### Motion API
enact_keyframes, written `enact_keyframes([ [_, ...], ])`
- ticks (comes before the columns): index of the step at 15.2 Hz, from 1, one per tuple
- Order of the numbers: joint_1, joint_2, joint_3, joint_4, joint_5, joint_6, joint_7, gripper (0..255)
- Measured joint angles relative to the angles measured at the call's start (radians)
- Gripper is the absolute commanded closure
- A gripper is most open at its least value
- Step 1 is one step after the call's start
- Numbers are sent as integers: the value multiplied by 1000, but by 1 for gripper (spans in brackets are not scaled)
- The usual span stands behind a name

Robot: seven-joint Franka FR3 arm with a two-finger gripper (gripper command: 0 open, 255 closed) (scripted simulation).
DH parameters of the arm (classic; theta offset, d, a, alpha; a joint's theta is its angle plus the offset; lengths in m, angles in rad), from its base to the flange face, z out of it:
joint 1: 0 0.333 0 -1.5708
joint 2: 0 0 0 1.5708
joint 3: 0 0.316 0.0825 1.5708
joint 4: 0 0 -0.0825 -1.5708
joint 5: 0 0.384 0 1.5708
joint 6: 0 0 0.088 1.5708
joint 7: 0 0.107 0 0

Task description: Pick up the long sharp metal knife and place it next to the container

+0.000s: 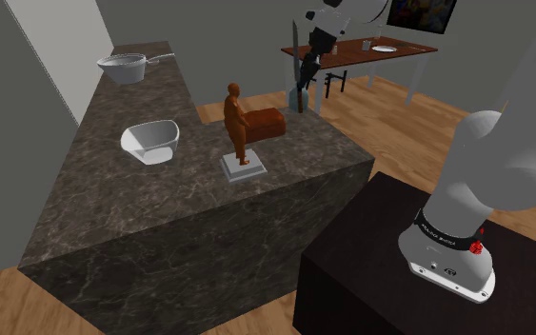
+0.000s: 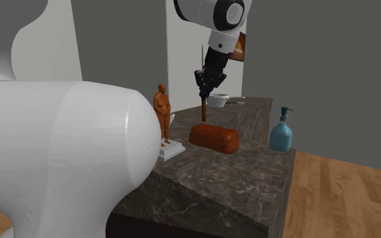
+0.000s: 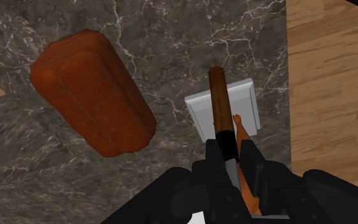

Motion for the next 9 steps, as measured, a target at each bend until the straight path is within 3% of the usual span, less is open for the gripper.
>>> enact_keyframes([
  [9, -7, -32, 14, 87, -41, -103, 59, 255],
])
